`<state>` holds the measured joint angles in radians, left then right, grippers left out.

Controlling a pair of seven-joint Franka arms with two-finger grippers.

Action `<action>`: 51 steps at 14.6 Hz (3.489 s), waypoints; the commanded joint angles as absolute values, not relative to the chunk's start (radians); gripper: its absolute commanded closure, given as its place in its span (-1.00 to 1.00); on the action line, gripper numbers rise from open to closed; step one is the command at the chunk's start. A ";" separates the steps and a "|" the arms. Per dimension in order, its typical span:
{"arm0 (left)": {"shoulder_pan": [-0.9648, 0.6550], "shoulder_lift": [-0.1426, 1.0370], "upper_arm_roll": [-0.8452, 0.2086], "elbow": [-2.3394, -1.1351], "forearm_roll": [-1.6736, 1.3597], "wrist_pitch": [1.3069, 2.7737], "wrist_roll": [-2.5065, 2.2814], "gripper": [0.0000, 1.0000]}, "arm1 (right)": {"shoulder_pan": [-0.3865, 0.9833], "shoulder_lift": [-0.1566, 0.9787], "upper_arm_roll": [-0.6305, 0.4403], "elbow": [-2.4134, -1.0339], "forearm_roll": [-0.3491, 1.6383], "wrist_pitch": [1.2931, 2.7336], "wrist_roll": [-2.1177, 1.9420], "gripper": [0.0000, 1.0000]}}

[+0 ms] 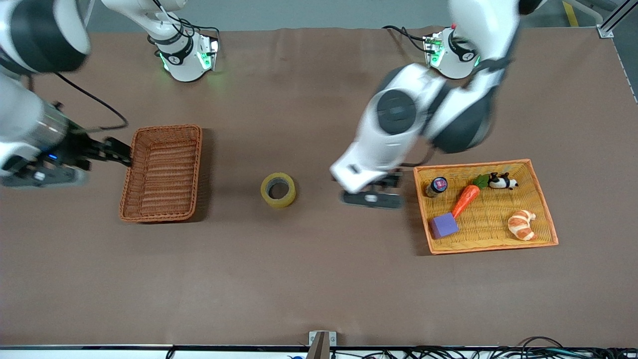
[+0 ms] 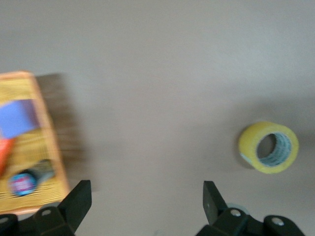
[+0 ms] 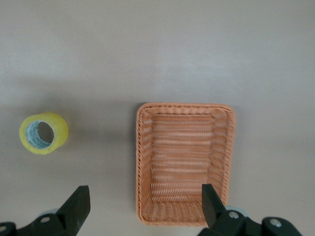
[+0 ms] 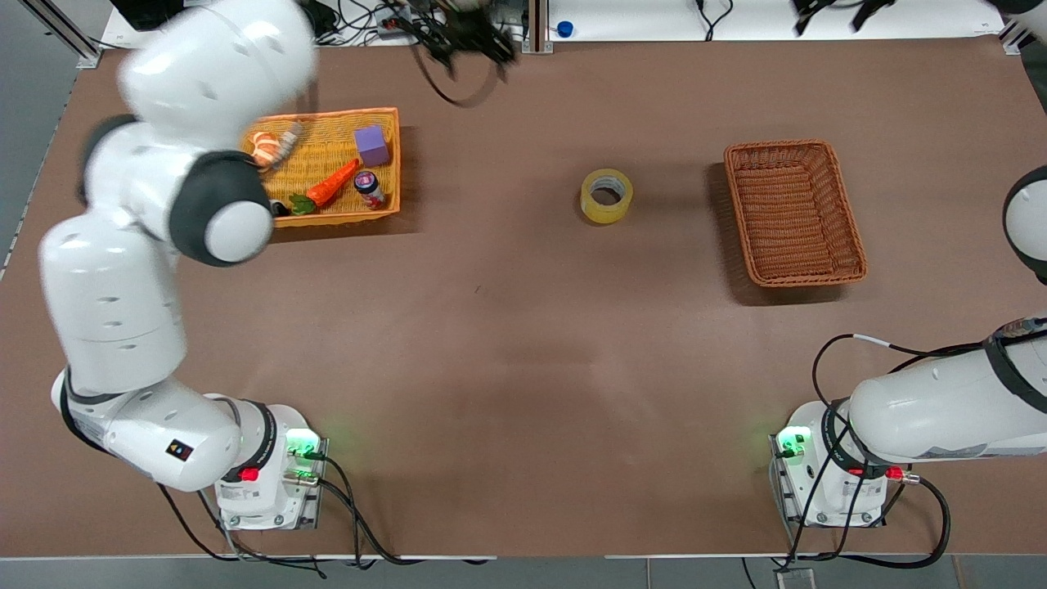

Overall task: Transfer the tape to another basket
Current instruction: 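Reach the right gripper to the tape while the left gripper withdraws, then close the right gripper on the tape roll's rim, then carry the tape roll with the right gripper into the wicker basket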

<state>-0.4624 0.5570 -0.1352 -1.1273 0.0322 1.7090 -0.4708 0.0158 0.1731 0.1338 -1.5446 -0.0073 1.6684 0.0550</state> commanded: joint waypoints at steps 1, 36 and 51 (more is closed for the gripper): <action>-0.349 0.430 -0.147 -1.195 0.038 1.637 -0.376 -1.00 | 0.023 0.167 0.172 -1.710 0.009 1.838 0.090 -1.00; -0.041 0.038 -0.158 -1.637 0.003 1.729 -0.130 -1.00 | 0.341 0.562 0.210 -1.816 -0.285 2.355 0.742 1.00; -0.046 0.051 -0.158 -1.634 0.023 1.735 -0.149 -1.00 | 0.156 0.058 -0.135 -2.251 -0.190 2.326 -0.069 1.00</action>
